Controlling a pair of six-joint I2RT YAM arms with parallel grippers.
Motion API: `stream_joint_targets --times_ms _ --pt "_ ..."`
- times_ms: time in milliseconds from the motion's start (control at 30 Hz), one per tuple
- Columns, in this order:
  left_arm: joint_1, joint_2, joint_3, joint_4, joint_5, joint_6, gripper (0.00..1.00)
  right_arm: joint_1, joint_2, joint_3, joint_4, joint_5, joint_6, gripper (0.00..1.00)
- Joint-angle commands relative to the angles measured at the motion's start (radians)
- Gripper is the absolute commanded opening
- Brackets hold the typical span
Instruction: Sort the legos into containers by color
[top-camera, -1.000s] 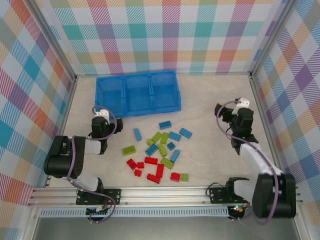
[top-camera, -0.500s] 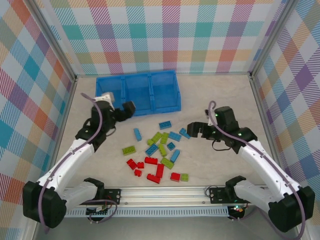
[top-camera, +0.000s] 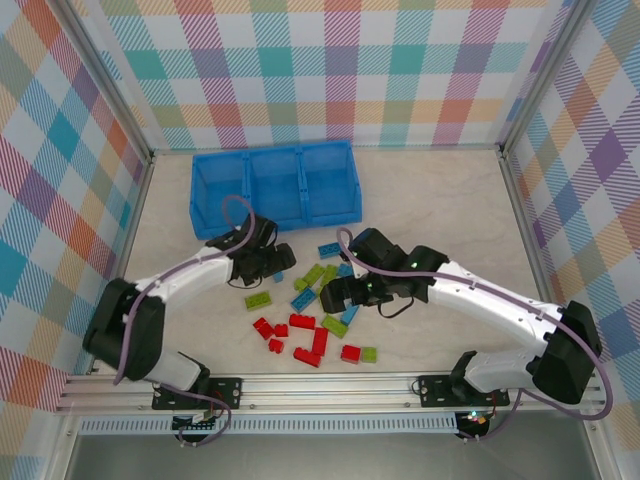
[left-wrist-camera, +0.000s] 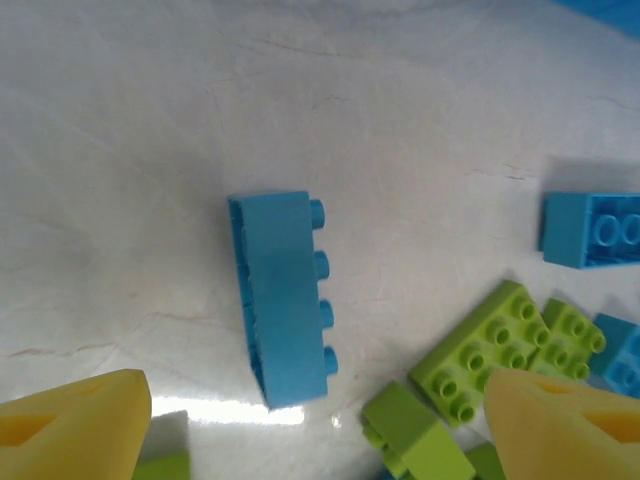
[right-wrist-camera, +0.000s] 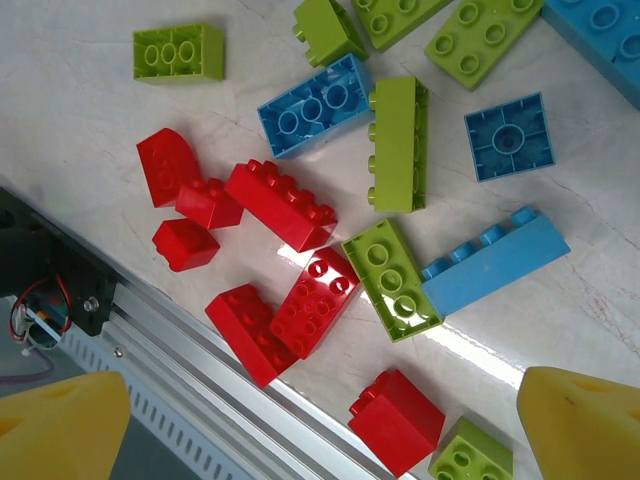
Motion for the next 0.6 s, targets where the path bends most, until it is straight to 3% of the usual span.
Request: stream_joint_targets --times_ms 0,233,567 --pt "-0.001 0.06 0.049 -0.025 -0.01 0.008 0.82 0.01 -0.031 0.001 0.02 0.043 0.05 1.0" --pt "-0.002 0.183 0.103 -0.084 -0.062 0.05 0.58 0.01 -0.107 -0.069 0.043 0.09 0.061 1.0" --pt "-0.002 0.108 0.129 -0.153 -0.112 0.088 0.25 0.01 -0.113 -0.062 0.071 0.083 0.072 1.0"
